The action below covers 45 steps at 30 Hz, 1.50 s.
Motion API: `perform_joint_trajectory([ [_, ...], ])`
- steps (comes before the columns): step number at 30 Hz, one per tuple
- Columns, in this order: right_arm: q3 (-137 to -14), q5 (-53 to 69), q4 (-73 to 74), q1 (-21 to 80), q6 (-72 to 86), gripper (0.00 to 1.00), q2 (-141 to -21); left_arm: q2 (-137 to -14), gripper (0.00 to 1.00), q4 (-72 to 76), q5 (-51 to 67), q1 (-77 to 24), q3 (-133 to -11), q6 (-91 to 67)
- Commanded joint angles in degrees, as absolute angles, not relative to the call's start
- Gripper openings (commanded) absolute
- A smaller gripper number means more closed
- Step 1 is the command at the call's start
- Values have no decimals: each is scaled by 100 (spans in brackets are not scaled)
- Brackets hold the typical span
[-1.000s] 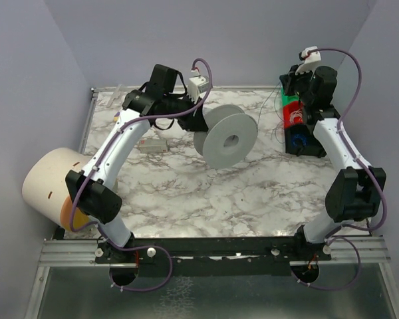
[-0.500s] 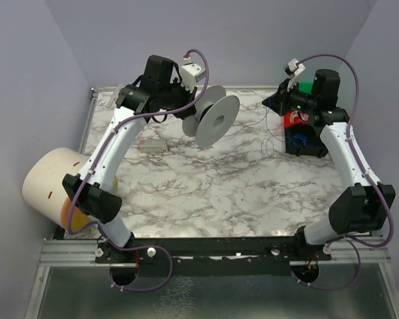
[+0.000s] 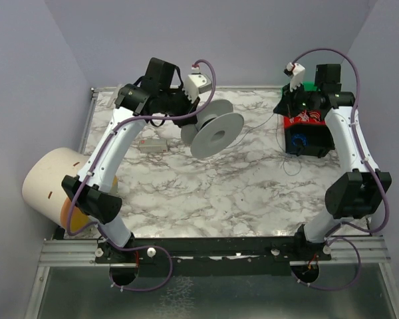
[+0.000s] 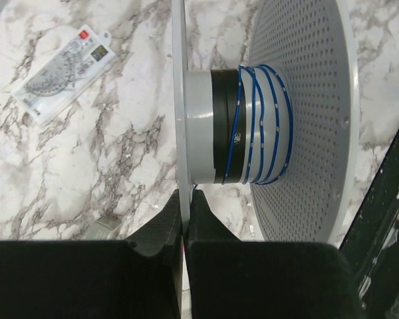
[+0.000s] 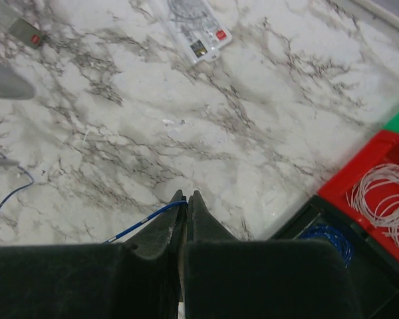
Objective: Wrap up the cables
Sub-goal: Wrap the cable around the cable reel.
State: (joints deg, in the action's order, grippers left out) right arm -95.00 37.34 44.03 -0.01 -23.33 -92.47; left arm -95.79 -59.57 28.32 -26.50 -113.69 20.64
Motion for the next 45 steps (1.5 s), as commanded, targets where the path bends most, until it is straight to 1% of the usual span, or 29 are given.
perform_joint_trajectory([
  [1,-10001,3199,4913,-244,-2057,0,-9644,-9439,0,-6564,3531,-2865,-11469,2952],
  [4,-10396,3229,5049,-261,-1955,1,-9858,-9398,0,-6592,3238,-3136,-11227,3092],
  [7,-10796,3129,5308,-257,-1963,1,-10079,-9358,0,-6562,2567,-3499,-11025,3209],
  [10,-11084,3081,5625,-268,-2091,1,-10185,-9365,0,-6259,1748,-3720,-10829,2929],
  [18,-11125,3217,6346,-269,-2516,1,-9913,-9217,0,-5052,-142,-3941,-10266,2329],
  [21,-10962,3591,6633,-265,-2664,1,-9772,-9232,0,-4720,-617,-3954,-10214,2138],
  [27,-10574,5357,7113,-249,-2809,0,-9568,-9378,0,-4509,-652,-3990,-10285,1888],
  [31,-10374,6194,7279,-120,-2909,0,-9509,-9517,0,-4476,-807,-4033,-10353,1756],
  [35,-10128,6802,7437,-1,-3060,0,-9381,-9567,0,-4356,-1176,-4032,-10322,1642],
  [40,-9847,7198,7535,567,-3291,1,-9173,-9683,0,-4214,-1735,-4034,-10355,1487],
  [43,-9727,7383,7360,1016,-3303,0,-9043,-9811,0,-4194,-1863,-4030,-10434,1354],
  [45,-9583,7488,6953,1269,-3111,0,-8926,-9886,0,-4192,-1888,-4024,-10485,1276],
])
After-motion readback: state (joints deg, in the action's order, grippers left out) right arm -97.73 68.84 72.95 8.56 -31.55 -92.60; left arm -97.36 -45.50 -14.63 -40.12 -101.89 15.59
